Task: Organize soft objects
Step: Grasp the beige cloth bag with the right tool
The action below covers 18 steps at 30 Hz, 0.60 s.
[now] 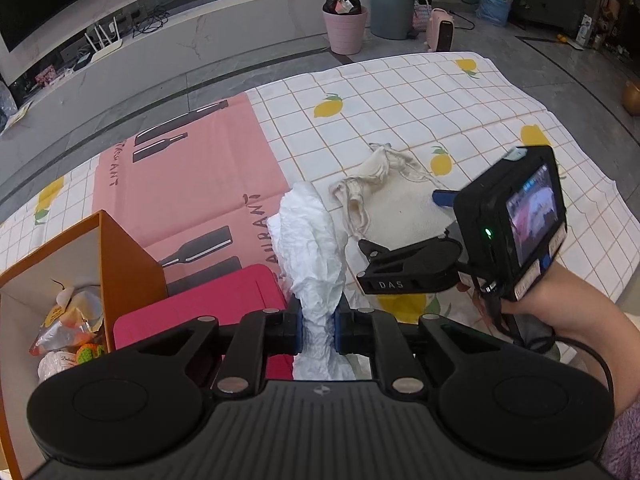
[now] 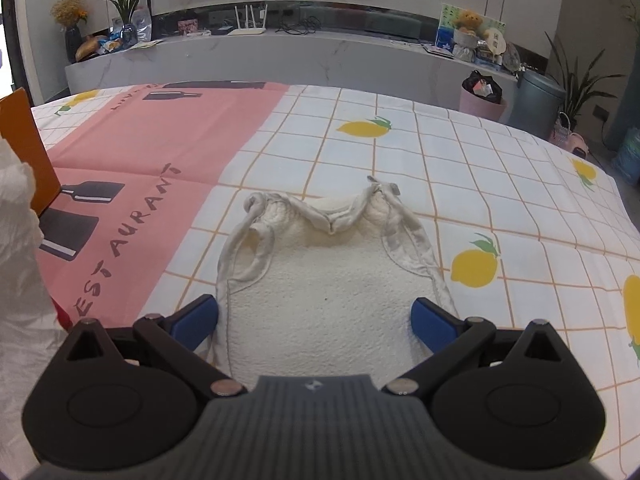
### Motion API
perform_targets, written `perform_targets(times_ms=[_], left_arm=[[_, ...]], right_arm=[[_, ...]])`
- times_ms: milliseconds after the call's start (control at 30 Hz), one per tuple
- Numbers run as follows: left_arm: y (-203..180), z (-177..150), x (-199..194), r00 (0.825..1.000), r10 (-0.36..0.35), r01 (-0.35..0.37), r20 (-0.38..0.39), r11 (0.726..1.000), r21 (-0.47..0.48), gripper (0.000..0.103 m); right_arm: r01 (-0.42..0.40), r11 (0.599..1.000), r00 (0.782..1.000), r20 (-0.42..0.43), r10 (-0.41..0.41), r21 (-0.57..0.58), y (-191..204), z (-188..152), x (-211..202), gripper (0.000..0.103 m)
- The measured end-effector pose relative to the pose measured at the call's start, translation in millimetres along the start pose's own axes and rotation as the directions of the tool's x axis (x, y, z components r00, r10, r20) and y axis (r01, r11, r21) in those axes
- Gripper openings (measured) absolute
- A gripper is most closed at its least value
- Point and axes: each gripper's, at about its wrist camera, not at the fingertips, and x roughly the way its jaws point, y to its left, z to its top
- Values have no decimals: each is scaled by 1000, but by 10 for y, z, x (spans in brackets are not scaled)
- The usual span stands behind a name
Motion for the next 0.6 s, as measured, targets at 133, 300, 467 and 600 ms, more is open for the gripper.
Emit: perform_targets(times_ms=[133, 300, 467, 600], left_arm=[[-14, -51, -74, 1000, -7, 7, 3, 1000, 19, 18], [-61, -121, -125, 999, 21, -23, 27, 998, 64, 19], [-46, -136, -123, 999, 25, -27, 44, 998, 58, 18], [-72, -140, -118, 997, 64, -66, 36, 995, 80, 16]], right_arm=[[-20, 1000, 1000, -11, 20, -15, 9, 24, -43, 86], [45, 999, 998, -33, -44, 6, -67, 72, -126, 38], [96, 994, 995, -25, -97, -44, -81, 33, -164, 13], [205, 970, 976, -40, -212, -132, 55, 8, -185, 13]])
